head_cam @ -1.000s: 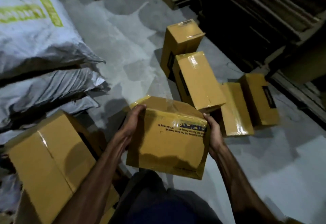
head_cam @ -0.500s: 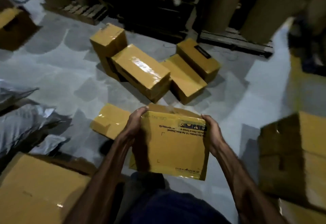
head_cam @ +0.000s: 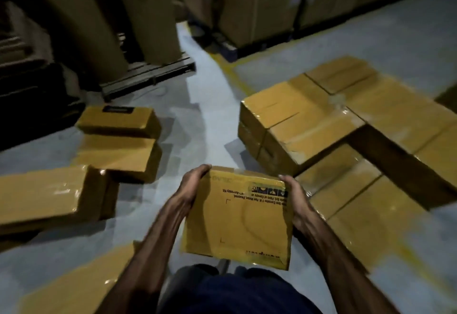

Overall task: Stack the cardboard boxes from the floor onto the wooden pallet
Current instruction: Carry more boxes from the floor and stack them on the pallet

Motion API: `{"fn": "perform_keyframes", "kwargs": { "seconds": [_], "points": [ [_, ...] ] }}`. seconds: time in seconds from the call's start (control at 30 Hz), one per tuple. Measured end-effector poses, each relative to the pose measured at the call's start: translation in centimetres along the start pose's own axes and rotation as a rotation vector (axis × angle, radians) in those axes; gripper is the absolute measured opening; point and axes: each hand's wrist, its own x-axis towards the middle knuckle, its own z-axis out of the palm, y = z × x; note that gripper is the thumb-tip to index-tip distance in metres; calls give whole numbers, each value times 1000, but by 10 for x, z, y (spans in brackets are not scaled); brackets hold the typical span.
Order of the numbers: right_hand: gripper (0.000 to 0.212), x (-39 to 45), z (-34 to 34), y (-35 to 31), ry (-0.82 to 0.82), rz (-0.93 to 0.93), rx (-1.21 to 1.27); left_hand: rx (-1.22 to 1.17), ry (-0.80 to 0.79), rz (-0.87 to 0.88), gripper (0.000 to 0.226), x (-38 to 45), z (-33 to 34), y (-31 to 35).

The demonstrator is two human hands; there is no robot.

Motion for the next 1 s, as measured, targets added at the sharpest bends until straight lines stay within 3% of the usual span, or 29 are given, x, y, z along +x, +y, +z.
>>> {"fn": "perform_keyframes", "kwargs": {
  "seconds": [0.07, 0.23, 0.5, 0.6, 0.7, 0.83, 1.0],
  "points": [
    [47, -9, -17, 9, 65, -16, 55, 50, -76, 11, 78, 11, 18, 9],
    [45, -34, -42, 43, 234, -12, 202, 236, -242, 26, 45, 27, 63, 26],
    [68, -78, -57, 88, 441, -17, 297, 359, -480, -33, 59, 32, 101, 13],
    [72, -86, -67, 98, 502, -1, 345, 397, -524, -42, 45, 24, 116, 10],
    [63, -91, -82, 94, 527, -11, 381, 422, -563, -60, 39, 20, 137, 12],
    [53, -90, -111, 87, 615, -61, 410, 498, -623, -52, 53, 22, 181, 20],
    [44, -79, -156, 78, 705, -107, 422, 541, -635, 6, 34, 19, 237, 34]
  ]
}}
